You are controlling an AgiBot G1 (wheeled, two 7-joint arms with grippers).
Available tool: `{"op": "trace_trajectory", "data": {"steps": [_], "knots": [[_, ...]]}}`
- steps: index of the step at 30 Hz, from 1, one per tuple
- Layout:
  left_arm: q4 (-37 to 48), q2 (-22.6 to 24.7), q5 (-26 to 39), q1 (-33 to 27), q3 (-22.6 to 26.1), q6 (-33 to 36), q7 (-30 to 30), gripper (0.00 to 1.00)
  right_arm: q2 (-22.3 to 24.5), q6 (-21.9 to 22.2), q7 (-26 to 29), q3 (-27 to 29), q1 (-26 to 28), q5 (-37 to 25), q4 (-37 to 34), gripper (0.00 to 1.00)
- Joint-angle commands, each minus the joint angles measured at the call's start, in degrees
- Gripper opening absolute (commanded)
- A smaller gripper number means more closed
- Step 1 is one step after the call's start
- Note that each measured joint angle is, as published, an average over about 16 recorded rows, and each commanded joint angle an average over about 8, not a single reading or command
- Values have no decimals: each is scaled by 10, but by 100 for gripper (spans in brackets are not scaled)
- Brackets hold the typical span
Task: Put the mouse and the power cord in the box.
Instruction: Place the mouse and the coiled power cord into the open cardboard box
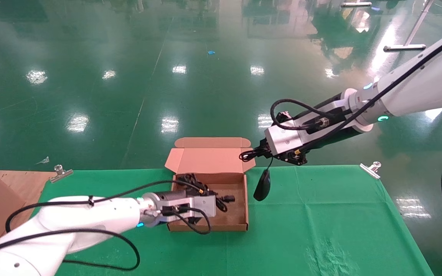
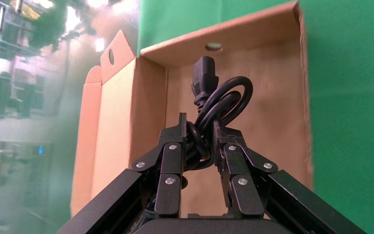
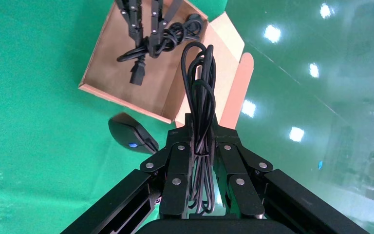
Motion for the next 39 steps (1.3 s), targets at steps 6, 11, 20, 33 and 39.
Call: {"op": "trace_trajectory", "data": {"steps": [6, 11, 20, 33, 39], "knots": [[-23, -2, -23, 13, 47, -8, -55, 100, -5, 7, -16, 0, -2, 0, -24, 0], [-29, -2, -38, 10, 72, -16, -66, 100, -12, 8, -20, 0, -4, 2, -30, 0], [-30, -4, -61, 3, 112, -31, -70, 100, -21, 4, -9, -1, -8, 7, -14, 0], [-22, -72, -132, -49, 89, 63, -19, 100, -33, 46, 64, -36, -40, 18, 108, 0], [-44, -150, -181, -46, 55, 127, -3, 100, -36, 122, 115, -84, -80, 33, 198, 0]]}}
